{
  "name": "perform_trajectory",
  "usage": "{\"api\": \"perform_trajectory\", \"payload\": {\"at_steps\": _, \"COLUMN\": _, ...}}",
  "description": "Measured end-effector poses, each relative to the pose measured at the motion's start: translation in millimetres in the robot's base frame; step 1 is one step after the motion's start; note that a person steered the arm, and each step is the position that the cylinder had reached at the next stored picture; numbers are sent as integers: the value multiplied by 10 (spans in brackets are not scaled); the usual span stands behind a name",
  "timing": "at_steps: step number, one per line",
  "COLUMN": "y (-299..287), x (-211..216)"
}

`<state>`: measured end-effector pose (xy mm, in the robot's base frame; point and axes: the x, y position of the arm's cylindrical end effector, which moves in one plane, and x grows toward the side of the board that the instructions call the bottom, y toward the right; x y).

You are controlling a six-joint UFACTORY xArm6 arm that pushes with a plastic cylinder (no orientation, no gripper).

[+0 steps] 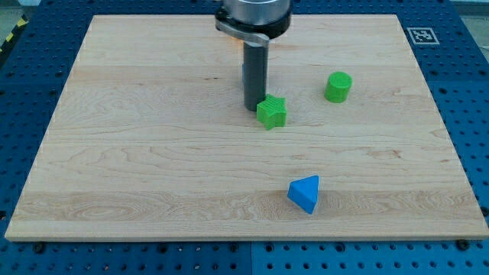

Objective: Drag the green star into the top side of the triangle

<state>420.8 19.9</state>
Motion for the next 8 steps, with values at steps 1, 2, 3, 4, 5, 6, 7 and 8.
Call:
{"api": "perform_trajectory", "payload": {"at_steps": 1, "y": 277, "x": -1}}
{"api": "perform_trajectory", "payload": {"at_steps": 2, "y": 479, "x": -1}}
{"api": "perform_trajectory", "payload": {"at_steps": 3, "y": 481, "x": 6}}
{"api": "perform_trajectory", "payload": {"at_steps": 4, "y": 499, "x": 157}}
{"api": "perform_trajectory", "payload": {"at_steps": 5, "y": 550, "x": 407}}
{"api": "perform_trajectory", "payload": {"at_steps": 6, "y": 583, "x": 665}}
{"api": "perform_trajectory", "payload": {"at_steps": 7, "y": 583, "x": 921}}
{"api": "perform_trajectory", "payload": {"at_steps": 8, "y": 583, "x": 1065}}
